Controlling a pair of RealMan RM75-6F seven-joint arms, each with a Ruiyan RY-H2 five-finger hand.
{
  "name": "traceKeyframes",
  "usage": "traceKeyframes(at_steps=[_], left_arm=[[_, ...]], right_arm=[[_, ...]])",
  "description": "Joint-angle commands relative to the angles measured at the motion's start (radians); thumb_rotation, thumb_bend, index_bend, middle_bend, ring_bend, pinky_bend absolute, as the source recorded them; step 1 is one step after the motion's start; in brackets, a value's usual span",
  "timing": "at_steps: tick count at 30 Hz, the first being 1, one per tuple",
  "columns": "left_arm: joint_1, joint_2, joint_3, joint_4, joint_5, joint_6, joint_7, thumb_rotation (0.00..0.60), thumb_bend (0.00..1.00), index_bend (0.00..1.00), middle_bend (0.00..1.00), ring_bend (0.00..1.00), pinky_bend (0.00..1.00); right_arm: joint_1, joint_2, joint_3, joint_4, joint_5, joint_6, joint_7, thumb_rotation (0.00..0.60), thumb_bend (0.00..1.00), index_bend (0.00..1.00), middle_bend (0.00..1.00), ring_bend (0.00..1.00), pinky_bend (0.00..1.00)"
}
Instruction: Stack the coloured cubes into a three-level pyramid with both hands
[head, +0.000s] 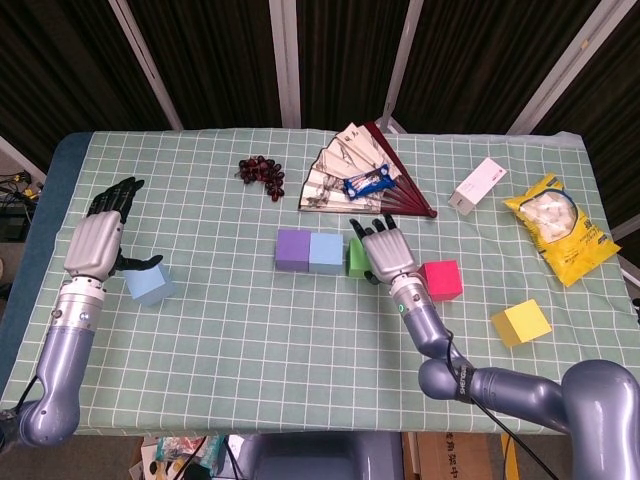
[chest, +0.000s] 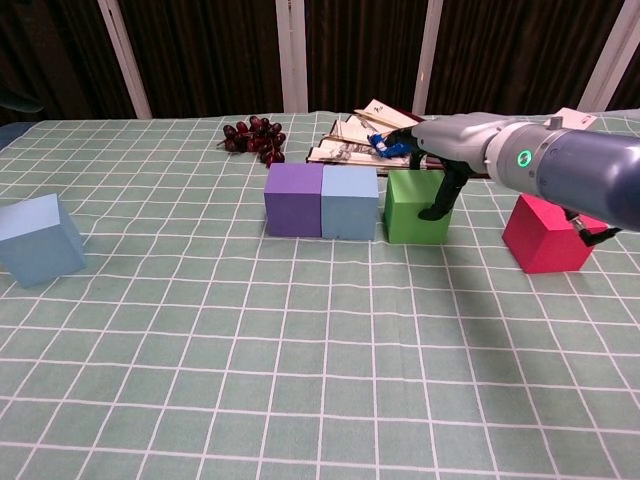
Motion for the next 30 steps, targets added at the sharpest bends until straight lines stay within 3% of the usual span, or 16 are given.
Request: traceKeyframes(at_steps=[1, 30], left_arm=[[0.001, 0.001, -0.002, 0.000, 0.000, 0.001, -0.002, 0.600, 0.11, 0.00, 0.01, 0.01, 0.02], [-0.001, -0.001, -0.001, 0.005, -0.004, -0.009, -0.005, 0.600, 0.11, 0.00, 0.01, 0.01, 0.02]], right_arm=[[0.005, -0.004, -0.001, 0.008, 0.005, -0.001, -0.004, 0.600, 0.32, 0.00, 0.37, 0.16, 0.00], [0.027, -0.034, -0.001, 0.043, 0.027, 0.007, -0.003, 0.600, 0.32, 0.00, 0.37, 0.16, 0.00]])
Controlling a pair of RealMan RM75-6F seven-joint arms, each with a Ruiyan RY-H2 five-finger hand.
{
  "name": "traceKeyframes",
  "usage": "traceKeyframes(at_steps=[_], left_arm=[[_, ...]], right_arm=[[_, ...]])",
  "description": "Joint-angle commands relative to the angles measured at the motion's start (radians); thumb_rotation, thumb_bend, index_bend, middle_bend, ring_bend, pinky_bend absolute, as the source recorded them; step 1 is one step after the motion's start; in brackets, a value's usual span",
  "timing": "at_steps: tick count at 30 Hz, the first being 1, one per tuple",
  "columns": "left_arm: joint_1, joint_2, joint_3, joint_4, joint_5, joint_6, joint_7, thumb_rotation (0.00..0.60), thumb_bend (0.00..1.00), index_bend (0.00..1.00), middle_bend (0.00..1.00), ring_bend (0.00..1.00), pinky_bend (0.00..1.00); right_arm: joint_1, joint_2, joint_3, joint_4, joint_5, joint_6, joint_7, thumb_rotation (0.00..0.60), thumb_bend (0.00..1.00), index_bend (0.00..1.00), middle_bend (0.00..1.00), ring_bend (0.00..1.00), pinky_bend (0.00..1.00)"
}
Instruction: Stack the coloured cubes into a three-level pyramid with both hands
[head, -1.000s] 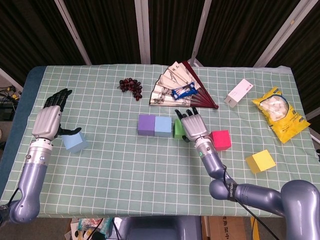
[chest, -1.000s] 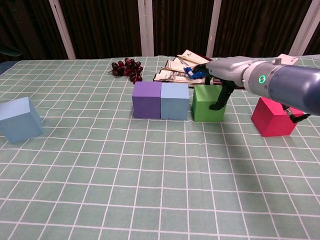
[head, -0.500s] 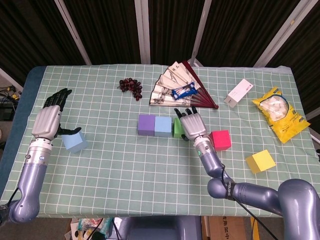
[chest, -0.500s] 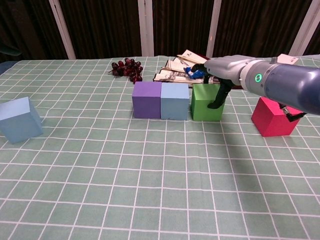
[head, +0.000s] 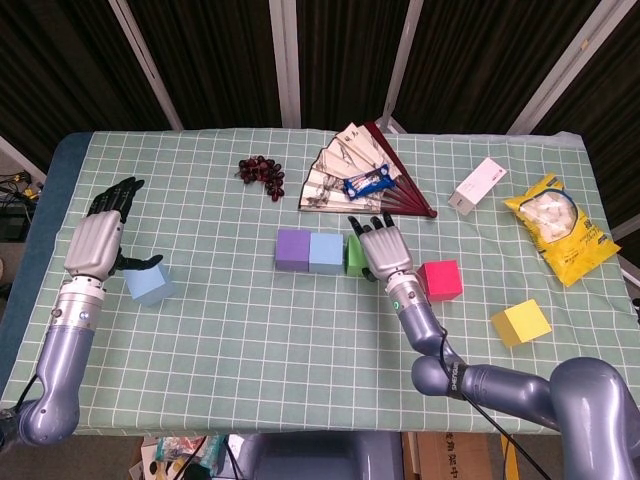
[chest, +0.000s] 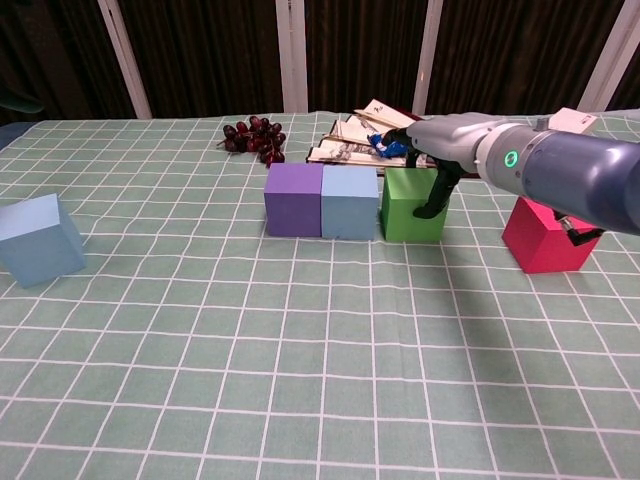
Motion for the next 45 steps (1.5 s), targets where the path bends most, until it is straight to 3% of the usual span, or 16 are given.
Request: traceKeyframes(at_steps=[1, 9, 19, 25, 29, 37, 45], left_arm=[[0.000, 0.000, 0.000, 0.001, 0.000, -0.001, 0.000, 0.600, 0.11, 0.00, 0.01, 0.01, 0.02], [-0.001, -0.001, 0.001, 0.001, -0.002, -0.002, 0.001, 0.600, 0.11, 0.00, 0.01, 0.01, 0.02], [-0.003, -0.004, 0.004, 0.000, 0.001, -0.005, 0.005, 0.600, 0.11, 0.00, 0.01, 0.01, 0.02], [-0.003, -0.003, 0.003, -0.001, 0.001, -0.004, 0.004, 0.600, 0.11, 0.00, 0.01, 0.01, 0.02], [-0.003, -0.003, 0.004, 0.001, 0.001, -0.006, 0.003, 0.600, 0.11, 0.00, 0.01, 0.01, 0.02], [-0.005, -0.006, 0.008, 0.004, -0.002, -0.014, 0.004, 0.600, 0.11, 0.00, 0.01, 0.01, 0.02], [-0.008, -0.012, 0.015, 0.008, -0.015, -0.025, 0.009, 0.600, 0.11, 0.00, 0.01, 0.01, 0.02]], right_arm=[[0.000, -0.001, -0.001, 0.000, 0.000, 0.001, 0.000, 0.600, 0.32, 0.00, 0.37, 0.16, 0.00], [0.001, -0.001, -0.004, -0.001, 0.004, 0.000, -0.003, 0.600, 0.32, 0.00, 0.37, 0.16, 0.00], [0.008, 0.007, -0.011, -0.019, 0.029, 0.009, -0.038, 0.600, 0.32, 0.00, 0.12, 0.03, 0.00], [0.009, 0.015, -0.016, -0.040, 0.055, 0.020, -0.063, 0.600, 0.30, 0.00, 0.01, 0.00, 0.00], [0.009, 0.027, -0.019, -0.066, 0.065, 0.037, -0.081, 0.600, 0.28, 0.00, 0.00, 0.00, 0.00], [-0.033, 0.106, -0.044, -0.232, 0.041, 0.128, -0.097, 0.600, 0.27, 0.00, 0.00, 0.00, 0.00], [-0.148, 0.223, -0.114, -0.439, -0.066, 0.273, -0.054, 0.600, 0.27, 0.00, 0.00, 0.00, 0.00]])
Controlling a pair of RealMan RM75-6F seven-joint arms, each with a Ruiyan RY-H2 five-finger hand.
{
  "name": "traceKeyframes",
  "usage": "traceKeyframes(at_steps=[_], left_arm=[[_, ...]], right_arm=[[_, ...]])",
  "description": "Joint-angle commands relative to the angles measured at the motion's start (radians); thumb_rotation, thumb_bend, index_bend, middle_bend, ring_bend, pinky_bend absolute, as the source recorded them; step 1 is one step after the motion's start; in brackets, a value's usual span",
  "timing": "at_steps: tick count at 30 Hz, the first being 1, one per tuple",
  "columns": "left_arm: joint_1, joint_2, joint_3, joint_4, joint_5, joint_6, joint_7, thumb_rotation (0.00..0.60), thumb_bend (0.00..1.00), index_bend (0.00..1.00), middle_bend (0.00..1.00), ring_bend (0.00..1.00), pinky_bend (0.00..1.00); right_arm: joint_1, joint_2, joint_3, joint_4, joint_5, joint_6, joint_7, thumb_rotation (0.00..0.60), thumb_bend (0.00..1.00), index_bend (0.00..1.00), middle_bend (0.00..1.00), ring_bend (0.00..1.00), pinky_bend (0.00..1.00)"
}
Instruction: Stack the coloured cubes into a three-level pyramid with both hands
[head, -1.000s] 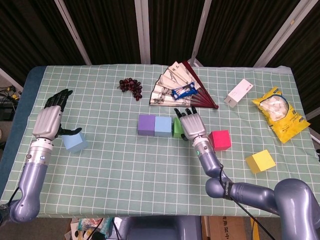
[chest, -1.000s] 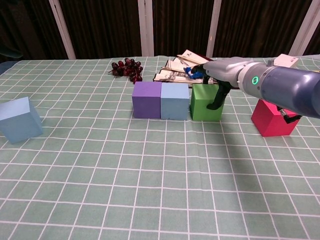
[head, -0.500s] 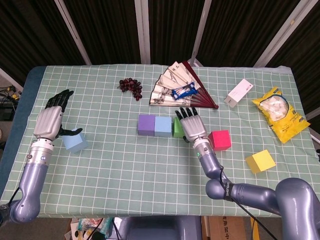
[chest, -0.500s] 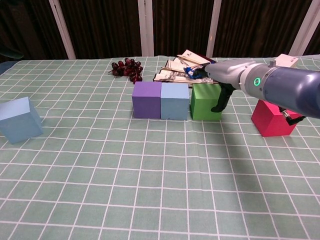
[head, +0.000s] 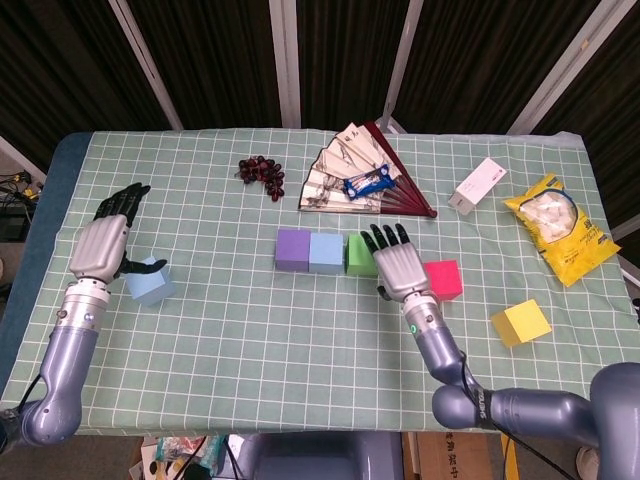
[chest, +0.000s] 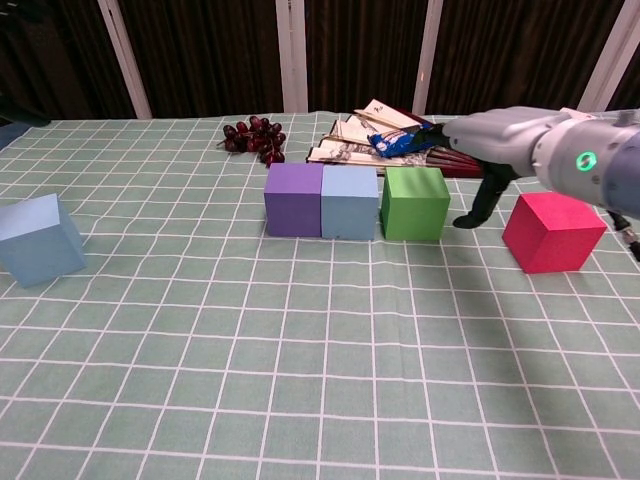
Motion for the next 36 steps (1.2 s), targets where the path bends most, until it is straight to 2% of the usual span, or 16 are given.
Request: traceKeyframes(at_steps=[1, 12, 20, 25, 29, 36], left_arm=[[-0.002, -0.001, 0.002, 0.000, -0.004, -0.003, 0.003, 0.600, 0.11, 0.00, 0.01, 0.01, 0.02], [-0.017, -0.019, 0.020, 0.006, -0.028, -0.012, 0.049, 0.600, 0.11, 0.00, 0.01, 0.01, 0.02], [-0.040, -0.055, 0.025, 0.038, -0.057, -0.015, 0.086, 0.600, 0.11, 0.00, 0.02, 0.01, 0.02], [-0.067, -0.079, 0.038, 0.060, -0.074, -0.035, 0.134, 0.600, 0.12, 0.00, 0.03, 0.01, 0.02], [-0.104, -0.092, 0.038, 0.073, -0.128, -0.077, 0.178, 0.600, 0.13, 0.00, 0.06, 0.01, 0.02], [-0.199, -0.118, 0.031, 0.102, -0.273, -0.176, 0.265, 0.600, 0.27, 0.00, 0.11, 0.02, 0.02]], right_arm=[[-0.076, 0.066, -0.043, -0.091, -0.080, 0.081, 0.048, 0.600, 0.27, 0.00, 0.00, 0.00, 0.00], [-0.276, 0.216, -0.129, -0.183, -0.280, 0.248, 0.233, 0.600, 0.27, 0.00, 0.00, 0.00, 0.00], [-0.378, 0.298, -0.168, -0.176, -0.402, 0.286, 0.354, 0.600, 0.27, 0.00, 0.00, 0.00, 0.00], [-0.418, 0.322, -0.166, -0.153, -0.456, 0.291, 0.426, 0.600, 0.27, 0.00, 0.00, 0.00, 0.00], [-0.435, 0.331, -0.154, -0.132, -0.471, 0.271, 0.474, 0.600, 0.27, 0.00, 0.00, 0.00, 0.00], [-0.453, 0.350, -0.124, -0.133, -0.484, 0.247, 0.526, 0.600, 0.27, 0.00, 0.00, 0.00, 0.00]])
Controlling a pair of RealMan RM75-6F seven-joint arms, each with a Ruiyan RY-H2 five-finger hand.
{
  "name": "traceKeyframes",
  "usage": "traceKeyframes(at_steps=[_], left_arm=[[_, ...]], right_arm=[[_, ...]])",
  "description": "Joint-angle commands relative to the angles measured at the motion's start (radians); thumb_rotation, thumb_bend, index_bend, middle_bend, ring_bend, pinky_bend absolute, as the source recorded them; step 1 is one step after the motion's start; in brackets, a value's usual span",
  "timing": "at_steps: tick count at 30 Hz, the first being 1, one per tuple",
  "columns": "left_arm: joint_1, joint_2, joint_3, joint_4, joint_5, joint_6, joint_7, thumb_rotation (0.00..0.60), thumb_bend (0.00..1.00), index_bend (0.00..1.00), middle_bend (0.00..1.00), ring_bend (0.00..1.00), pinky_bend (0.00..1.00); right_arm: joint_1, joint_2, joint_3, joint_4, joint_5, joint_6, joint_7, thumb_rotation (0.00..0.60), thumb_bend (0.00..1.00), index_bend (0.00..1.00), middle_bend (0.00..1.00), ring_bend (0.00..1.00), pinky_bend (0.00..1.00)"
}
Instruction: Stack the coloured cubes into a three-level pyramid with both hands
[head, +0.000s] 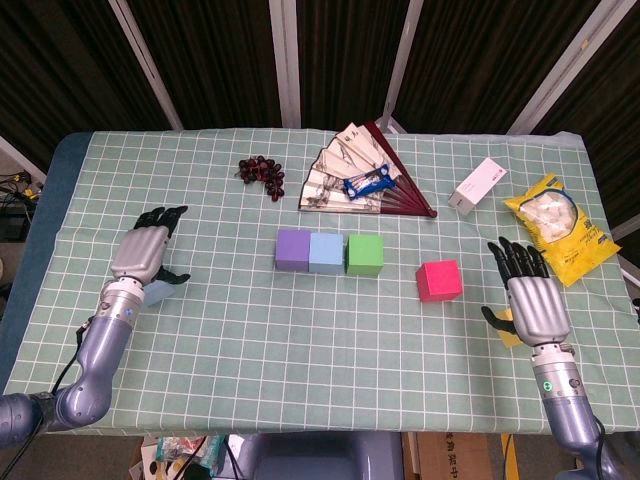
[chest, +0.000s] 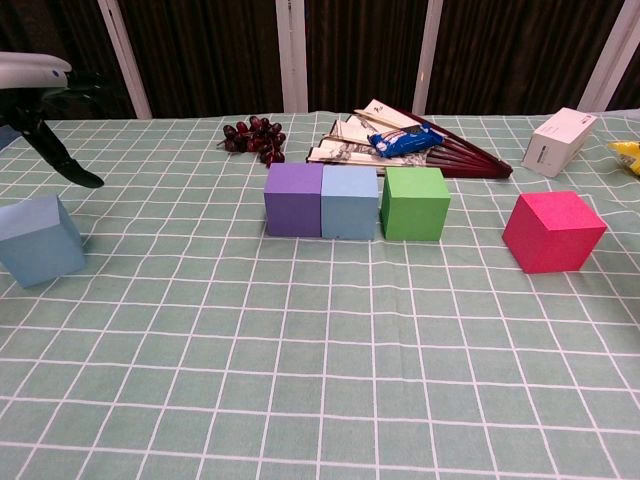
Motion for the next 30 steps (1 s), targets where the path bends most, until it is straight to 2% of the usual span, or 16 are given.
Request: traceKeyframes(at_steps=[1, 10, 15, 25, 30], left_arm=[[-0.062, -0.025, -0.003, 0.027, -0.077, -0.054, 0.054, 0.600, 0.28, 0.00, 0.11, 0.02, 0.02], [-0.193, -0.108, 0.020, 0.123, -0.227, -0.099, 0.177, 0.600, 0.31, 0.00, 0.15, 0.10, 0.10], [-0.255, -0.135, 0.035, 0.155, -0.315, -0.123, 0.238, 0.600, 0.31, 0.06, 0.22, 0.14, 0.13], [-0.355, -0.176, 0.060, 0.194, -0.458, -0.123, 0.337, 0.600, 0.31, 0.12, 0.23, 0.14, 0.14], [-0.384, -0.188, 0.064, 0.205, -0.496, -0.115, 0.356, 0.600, 0.31, 0.10, 0.24, 0.18, 0.21]], right_arm=[[-0.008, 0.010, 0.014, -0.006, -0.005, -0.006, 0.015, 0.600, 0.27, 0.00, 0.00, 0.00, 0.00], [-0.032, 0.027, 0.046, -0.013, -0.015, -0.026, 0.060, 0.600, 0.27, 0.00, 0.00, 0.00, 0.00], [-0.040, 0.033, 0.064, -0.013, -0.016, -0.036, 0.083, 0.600, 0.27, 0.00, 0.00, 0.00, 0.00], [-0.058, 0.042, 0.093, -0.017, -0.034, -0.043, 0.115, 0.600, 0.27, 0.00, 0.00, 0.00, 0.00], [-0.065, 0.045, 0.101, -0.020, -0.042, -0.050, 0.125, 0.600, 0.27, 0.00, 0.00, 0.00, 0.00]])
